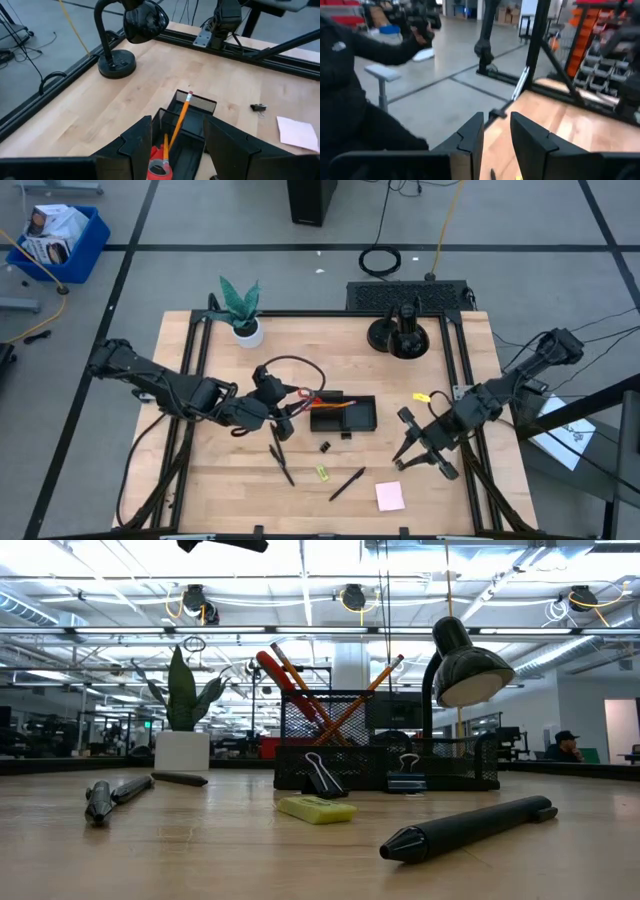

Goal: Pick and place office supplies into organizer
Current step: Put the top left black pen into the black desk organizer

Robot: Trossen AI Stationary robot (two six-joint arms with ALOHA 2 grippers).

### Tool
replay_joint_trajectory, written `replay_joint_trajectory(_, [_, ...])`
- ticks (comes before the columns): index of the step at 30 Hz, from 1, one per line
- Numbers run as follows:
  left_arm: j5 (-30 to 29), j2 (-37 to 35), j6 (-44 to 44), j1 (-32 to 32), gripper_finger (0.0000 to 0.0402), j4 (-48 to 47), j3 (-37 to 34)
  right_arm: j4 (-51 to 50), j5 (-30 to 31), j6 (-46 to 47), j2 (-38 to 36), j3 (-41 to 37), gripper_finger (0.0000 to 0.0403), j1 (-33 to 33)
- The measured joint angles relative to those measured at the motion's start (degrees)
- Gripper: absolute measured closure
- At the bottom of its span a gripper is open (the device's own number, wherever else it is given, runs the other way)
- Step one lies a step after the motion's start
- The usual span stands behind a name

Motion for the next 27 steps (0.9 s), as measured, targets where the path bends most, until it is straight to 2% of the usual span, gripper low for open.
replay_joint_trajectory(5, [0.03, 0.0, -0.16, -1.22, 0.022, -3.89, 0.0, 0.72, 1.82, -2.56, 3.89, 0.0, 0.0312, -0.04])
replay_joint_trajectory(8, [0.56, 0.0, -0.3, -1.99, 0.022, -5.91, 0.0, 1.63, 5.49, -3.62, 5.67, 0.0, 0.0312, -0.04])
replay_joint_trajectory(13, [6.23, 0.0, 3.08, -2.63, 0.022, -7.71, 0.0, 2.72, 11.25, -3.49, 7.02, 0.0, 0.0312, -0.08])
replay_joint_trajectory(19, [10.55, 0.0, 2.36, -3.68, 0.022, -10.78, 0.0, 2.52, 11.45, -0.34, 7.1, 0.0, 0.0312, -0.03])
replay_joint_trajectory(27, [12.71, 0.0, -1.75, -7.02, 0.022, -12.11, 0.0, 2.55, 11.4, -0.38, 7.12, 0.0, 0.0312, 1.43])
